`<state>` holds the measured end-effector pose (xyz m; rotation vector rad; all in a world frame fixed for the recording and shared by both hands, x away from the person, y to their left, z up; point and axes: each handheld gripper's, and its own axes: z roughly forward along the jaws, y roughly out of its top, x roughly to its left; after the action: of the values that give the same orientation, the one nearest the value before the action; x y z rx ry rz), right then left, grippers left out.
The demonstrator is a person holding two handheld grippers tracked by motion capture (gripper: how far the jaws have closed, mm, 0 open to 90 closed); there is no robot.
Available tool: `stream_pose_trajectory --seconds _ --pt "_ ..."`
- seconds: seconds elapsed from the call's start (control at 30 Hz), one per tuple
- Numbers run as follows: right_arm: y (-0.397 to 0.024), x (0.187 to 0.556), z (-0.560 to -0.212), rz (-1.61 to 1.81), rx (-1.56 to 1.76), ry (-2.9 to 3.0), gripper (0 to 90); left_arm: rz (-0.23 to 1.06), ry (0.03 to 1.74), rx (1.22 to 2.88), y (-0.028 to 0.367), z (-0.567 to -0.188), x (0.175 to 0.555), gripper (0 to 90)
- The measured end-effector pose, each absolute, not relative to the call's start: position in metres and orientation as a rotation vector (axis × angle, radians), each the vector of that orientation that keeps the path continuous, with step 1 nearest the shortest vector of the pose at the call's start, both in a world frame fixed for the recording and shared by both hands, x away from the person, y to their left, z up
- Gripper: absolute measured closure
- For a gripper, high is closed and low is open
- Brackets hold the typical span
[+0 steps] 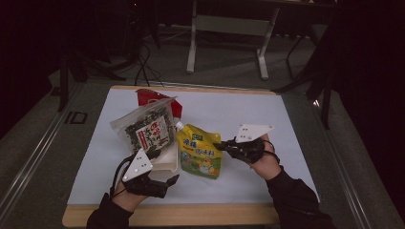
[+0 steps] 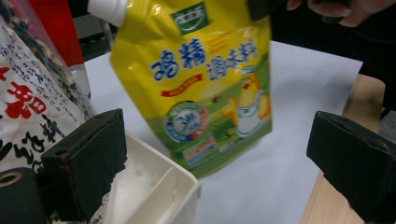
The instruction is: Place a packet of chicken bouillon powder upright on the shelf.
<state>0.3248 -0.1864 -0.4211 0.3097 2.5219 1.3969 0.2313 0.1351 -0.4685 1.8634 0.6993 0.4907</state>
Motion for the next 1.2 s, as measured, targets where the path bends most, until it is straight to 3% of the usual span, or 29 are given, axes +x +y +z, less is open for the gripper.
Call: stream_pose_trajectory --seconds 0.6,0.73,0.93,1.03,1.1,1.2 --pt "-0.214 0.313 -0.431 1.424 0.217 2.587 90.0 0.417 0.654 1.934 0.111 -0.458 0.295 18.6" --pt "-0.216 0.313 -0.432 1.422 0.225 2.589 90.0 0.384 0.628 1.948 0.109 -0.459 0.308 30.6" --pt "-0.219 0.316 -0.435 1.417 0.262 2.581 89.5 0.311 0.591 1.981 0.105 -0.461 0.317 56.4" --pt "-0.22 0.317 -0.435 1.414 0.276 2.577 88.7 0.355 0.582 2.004 0.104 -0.46 0.313 66.0" --pt "-0.221 0.32 -0.436 1.423 0.302 2.575 84.8 0.336 0.575 1.994 0.107 -0.459 0.312 75.0" --pt "-0.221 0.323 -0.436 1.475 0.327 2.586 80.2 0.361 0.555 2.003 0.106 -0.459 0.308 81.2"
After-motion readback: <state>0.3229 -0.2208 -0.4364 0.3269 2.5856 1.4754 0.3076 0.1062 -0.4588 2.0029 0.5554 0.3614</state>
